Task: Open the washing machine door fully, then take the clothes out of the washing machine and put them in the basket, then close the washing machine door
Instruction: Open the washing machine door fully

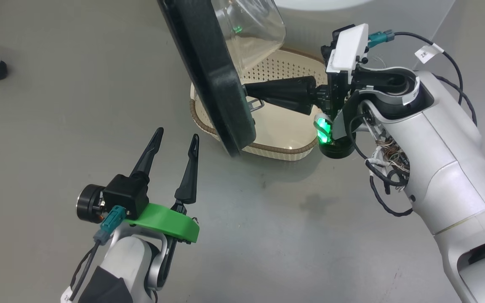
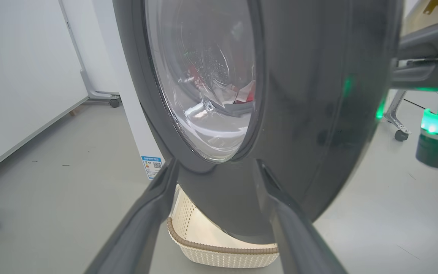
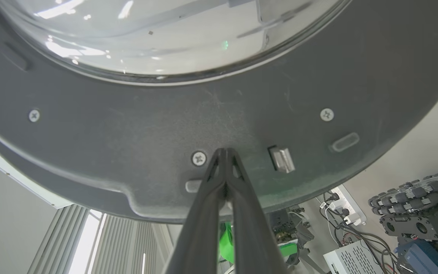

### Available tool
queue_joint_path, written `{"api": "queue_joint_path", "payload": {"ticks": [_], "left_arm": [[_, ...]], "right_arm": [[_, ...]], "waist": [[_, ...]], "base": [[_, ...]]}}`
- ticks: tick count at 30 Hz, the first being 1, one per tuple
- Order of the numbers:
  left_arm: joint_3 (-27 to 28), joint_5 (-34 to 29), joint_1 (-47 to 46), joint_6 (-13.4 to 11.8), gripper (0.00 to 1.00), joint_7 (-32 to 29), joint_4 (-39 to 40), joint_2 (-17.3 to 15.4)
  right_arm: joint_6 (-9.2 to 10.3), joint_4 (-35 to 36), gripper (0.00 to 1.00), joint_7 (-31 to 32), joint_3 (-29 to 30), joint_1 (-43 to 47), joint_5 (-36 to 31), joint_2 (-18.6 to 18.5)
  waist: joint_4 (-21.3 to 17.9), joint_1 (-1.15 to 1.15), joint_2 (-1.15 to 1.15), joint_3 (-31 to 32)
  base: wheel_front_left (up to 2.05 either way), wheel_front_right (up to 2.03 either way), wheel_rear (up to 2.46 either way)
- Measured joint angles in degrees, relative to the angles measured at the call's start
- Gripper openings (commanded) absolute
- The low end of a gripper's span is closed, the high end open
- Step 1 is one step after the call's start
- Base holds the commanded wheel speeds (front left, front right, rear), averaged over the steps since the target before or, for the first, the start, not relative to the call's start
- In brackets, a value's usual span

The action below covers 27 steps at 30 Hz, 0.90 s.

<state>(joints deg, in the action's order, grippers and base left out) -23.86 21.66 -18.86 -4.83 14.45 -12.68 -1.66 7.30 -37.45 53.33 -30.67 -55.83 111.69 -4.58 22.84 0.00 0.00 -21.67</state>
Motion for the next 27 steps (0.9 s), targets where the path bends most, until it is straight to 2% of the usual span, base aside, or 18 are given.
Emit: {"api": "queue_joint_path", "payload": {"ticks": [11,17,20,22,24,27], "left_arm": [[0.85,-0.03,0.1,-0.07,1.0,0.0,-0.02,0.01],[1.91,-0.09,0.13,-0.25,1.0,0.0,-0.3,0.01],[3.04,-0.09,0.22,-0.26,1.0,0.0,-0.32,0.0],[3.64,-0.35,0.3,-0.26,1.0,0.0,-0.48,0.0],[4.45,-1.63,0.47,-0.26,1.0,0.0,-0.79,0.0],[5.71,-1.48,1.04,-0.26,1.0,0.0,-0.77,-0.01]], "right_arm": [[0.0,3.31,0.0,-5.41,-5.68,1.1,4.75,0.03],[0.0,3.86,0.0,-9.65,-5.39,1.11,4.47,0.24],[-0.15,3.94,0.0,-11.65,-5.81,1.11,1.99,0.31],[-1.18,3.92,0.0,-13.43,-6.25,1.13,-0.79,0.34],[-3.88,4.16,0.0,-17.0,-7.17,1.14,-5.48,-0.58],[-6.39,4.34,0.0,-21.28,-9.91,1.16,-13.05,-4.31]], "waist": [[-0.13,0.0,0.0,0.18],[-1.1,0.0,0.0,1.27],[-1.79,0.0,0.0,2.16],[-2.42,0.0,0.0,2.78],[-3.56,0.0,0.0,3.78],[-4.78,0.0,0.0,4.95]], "base": [[0.0,0.0,0.0],[0.0,0.0,0.0],[0.0,0.0,0.0],[0.0,0.0,0.0],[0.0,0.0,0.0],[0.0,0.0,0.0]]}}
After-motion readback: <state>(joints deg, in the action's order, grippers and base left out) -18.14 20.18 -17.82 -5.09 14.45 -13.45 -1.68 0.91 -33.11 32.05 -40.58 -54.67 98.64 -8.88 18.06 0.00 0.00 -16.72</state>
